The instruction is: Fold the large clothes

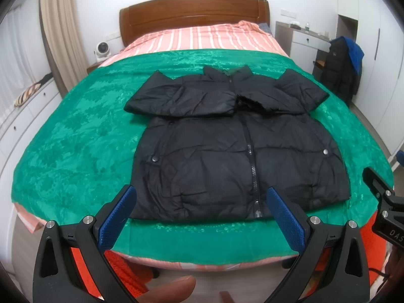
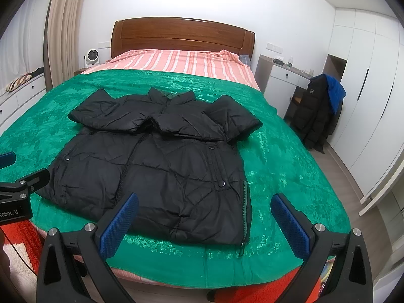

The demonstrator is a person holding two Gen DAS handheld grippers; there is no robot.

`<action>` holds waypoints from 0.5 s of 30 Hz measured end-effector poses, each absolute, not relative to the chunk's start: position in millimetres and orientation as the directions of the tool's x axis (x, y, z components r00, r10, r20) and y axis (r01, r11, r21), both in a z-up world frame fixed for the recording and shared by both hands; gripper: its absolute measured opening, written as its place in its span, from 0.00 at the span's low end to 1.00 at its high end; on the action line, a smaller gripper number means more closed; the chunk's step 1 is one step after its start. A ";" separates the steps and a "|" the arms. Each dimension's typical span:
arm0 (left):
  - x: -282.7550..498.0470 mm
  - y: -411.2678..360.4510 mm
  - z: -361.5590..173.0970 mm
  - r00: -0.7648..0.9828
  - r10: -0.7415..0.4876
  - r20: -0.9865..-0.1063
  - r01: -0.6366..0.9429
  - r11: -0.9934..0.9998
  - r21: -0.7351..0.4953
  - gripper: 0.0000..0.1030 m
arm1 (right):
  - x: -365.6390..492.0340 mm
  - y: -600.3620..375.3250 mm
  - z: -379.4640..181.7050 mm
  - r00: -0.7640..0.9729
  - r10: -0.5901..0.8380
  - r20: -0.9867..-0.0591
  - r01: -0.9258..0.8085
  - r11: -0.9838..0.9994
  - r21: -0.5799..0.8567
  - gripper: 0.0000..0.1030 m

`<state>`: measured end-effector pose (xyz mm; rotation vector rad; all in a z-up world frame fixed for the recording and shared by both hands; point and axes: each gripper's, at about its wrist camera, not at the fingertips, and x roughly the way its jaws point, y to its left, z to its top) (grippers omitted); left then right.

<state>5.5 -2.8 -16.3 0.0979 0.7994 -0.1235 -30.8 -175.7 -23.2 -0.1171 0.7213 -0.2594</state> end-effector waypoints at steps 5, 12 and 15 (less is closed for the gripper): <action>5.6 -2.3 -16.4 0.689 -0.074 -0.721 0.147 0.988 0.039 1.00 | -30.9 -175.8 -23.1 0.721 -0.274 -0.636 0.195 0.961 -0.194 1.00; 5.8 -2.7 -17.9 0.685 -0.074 -0.725 0.145 0.989 0.037 1.00 | -30.9 -175.8 -24.4 0.717 -0.274 -0.641 0.193 0.962 -0.195 1.00; 6.9 -2.4 -18.9 0.686 -0.070 -0.724 0.146 0.988 0.043 1.00 | -30.4 -176.4 -25.1 0.721 -0.266 -0.640 0.186 0.964 -0.191 1.00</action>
